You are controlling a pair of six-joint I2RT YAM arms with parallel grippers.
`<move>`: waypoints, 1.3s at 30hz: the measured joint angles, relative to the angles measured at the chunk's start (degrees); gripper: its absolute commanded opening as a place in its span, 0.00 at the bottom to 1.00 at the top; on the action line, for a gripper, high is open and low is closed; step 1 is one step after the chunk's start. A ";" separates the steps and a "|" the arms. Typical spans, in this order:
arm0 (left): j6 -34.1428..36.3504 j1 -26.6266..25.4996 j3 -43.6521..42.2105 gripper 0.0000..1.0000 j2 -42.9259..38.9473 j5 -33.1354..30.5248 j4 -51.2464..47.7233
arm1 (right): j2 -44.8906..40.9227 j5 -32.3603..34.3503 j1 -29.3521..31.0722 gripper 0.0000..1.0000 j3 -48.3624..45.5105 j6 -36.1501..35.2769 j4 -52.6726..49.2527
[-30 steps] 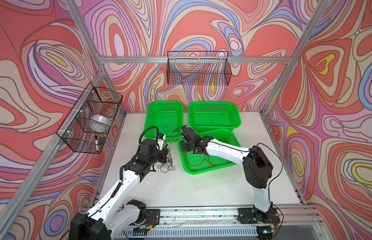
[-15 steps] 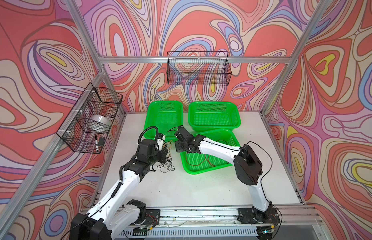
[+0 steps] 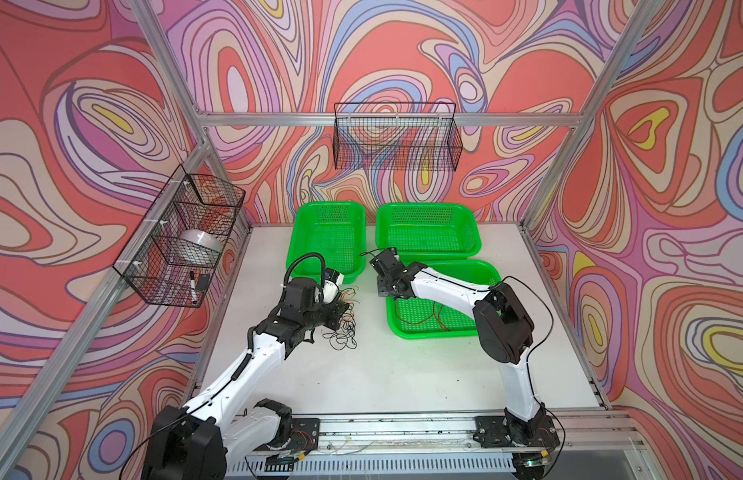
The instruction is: Untangle the cables
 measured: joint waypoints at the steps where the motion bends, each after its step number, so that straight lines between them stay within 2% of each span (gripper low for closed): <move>1: 0.11 -0.92 0.00 0.00 0.90 0.09 0.46 | -0.63 0.11 -0.79 0.60 -0.68 -0.37 0.09; 6: -0.52 -4.44 0.07 0.03 6.23 -0.57 4.26 | -4.76 0.63 -3.10 0.63 -3.06 -5.29 -0.04; 7: -0.85 -5.11 0.13 0.08 7.52 -1.14 5.20 | -5.53 0.66 -3.26 0.64 -3.06 -6.27 -0.04; 10: -1.97 -7.72 1.22 0.40 11.65 -3.48 7.39 | -7.96 -0.04 -3.96 0.64 -3.13 -8.96 -0.44; 13: -3.58 -10.21 3.52 0.58 15.43 -6.40 8.52 | -11.19 -1.46 -5.27 0.65 -3.39 -12.28 -0.44; 14: -4.11 -10.99 4.37 0.68 16.24 -7.58 8.68 | -12.35 -2.03 -5.73 0.65 -3.39 -13.51 -0.39; 16: -5.20 -12.68 6.19 0.74 17.11 -10.25 8.74 | -14.19 -3.08 -6.19 0.65 -3.26 -15.67 -0.46; 20: -8.07 -16.22 11.17 0.77 17.31 -16.74 6.43 | -15.39 -5.70 -6.25 0.66 -2.01 -19.28 -1.07; 21: -8.85 -16.83 12.11 0.86 17.25 -18.08 5.77 | -15.43 -6.51 -6.27 0.65 -2.01 -19.82 -1.20; 22: -9.73 -17.40 12.90 0.99 16.96 -19.69 5.05 | -15.45 -7.28 -6.36 0.66 -2.03 -20.28 -1.42; 31: -11.96 -17.92 13.33 1.00 12.76 -29.55 -4.09 | -15.08 -11.10 -7.65 0.65 -1.73 -20.94 -2.21; 35: -12.17 -17.92 15.43 1.00 14.21 -30.86 -8.15 | -14.29 -11.63 -7.65 0.64 0.57 -19.98 -3.85; 39: -13.05 -17.92 15.74 0.99 14.53 -29.09 -8.41 | -13.22 -12.57 -7.41 0.63 4.68 -19.61 -5.79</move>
